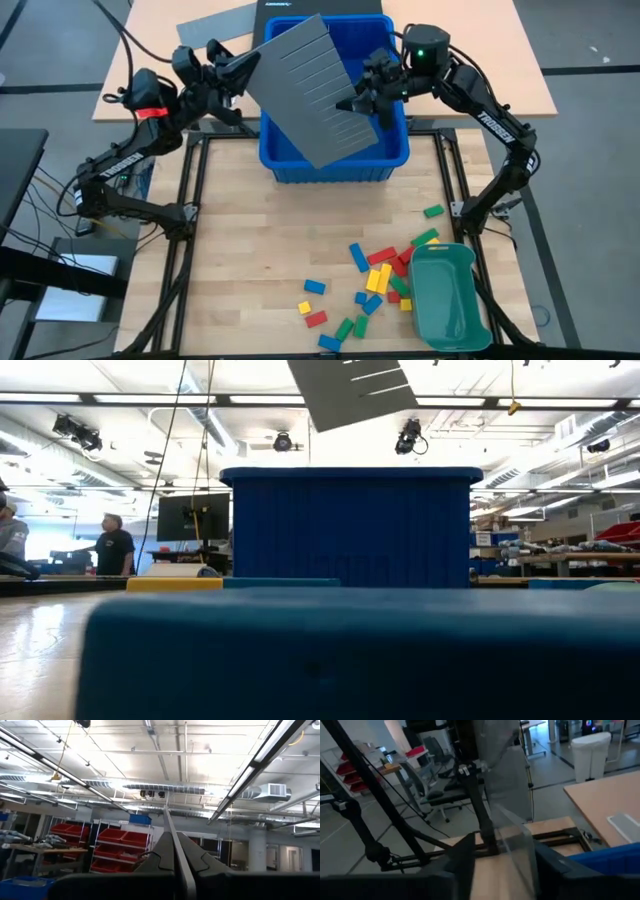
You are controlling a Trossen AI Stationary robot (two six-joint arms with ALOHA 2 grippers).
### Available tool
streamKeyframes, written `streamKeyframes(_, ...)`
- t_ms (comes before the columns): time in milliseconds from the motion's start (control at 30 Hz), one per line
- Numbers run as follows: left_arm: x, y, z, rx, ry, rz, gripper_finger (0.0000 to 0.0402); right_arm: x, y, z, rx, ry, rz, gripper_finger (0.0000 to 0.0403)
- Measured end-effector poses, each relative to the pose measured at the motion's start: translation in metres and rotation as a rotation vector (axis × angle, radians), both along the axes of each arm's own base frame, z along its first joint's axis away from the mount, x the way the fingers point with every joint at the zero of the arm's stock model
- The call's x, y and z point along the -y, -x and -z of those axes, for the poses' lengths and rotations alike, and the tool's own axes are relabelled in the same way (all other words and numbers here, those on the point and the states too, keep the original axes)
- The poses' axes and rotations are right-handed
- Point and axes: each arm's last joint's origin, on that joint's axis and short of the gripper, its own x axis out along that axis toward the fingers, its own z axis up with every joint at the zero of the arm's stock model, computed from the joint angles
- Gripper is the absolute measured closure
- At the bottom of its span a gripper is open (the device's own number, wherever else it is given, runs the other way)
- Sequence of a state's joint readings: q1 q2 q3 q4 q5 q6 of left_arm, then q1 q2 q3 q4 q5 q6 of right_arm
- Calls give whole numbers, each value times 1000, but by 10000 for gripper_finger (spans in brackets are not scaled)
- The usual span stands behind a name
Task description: Sort Items/Unsort Items
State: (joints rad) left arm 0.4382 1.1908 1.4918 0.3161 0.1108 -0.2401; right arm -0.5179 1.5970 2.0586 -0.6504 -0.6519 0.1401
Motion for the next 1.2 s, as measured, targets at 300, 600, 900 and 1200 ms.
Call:
streamKeyframes(300,-3,1,0,1,0,-11,400,5,-11,9,-14,21,-28,389)
streamKeyframes(600,-13,1,8,-74,111,-36,365,11,-5,3,-4,56,-11,399)
streamKeyframes(900,-24,2,20,-181,181,-73,341,22,26,-25,41,127,79,401)
streamKeyframes(1200,-29,2,38,-366,274,-91,335,37,57,-46,79,214,229,402)
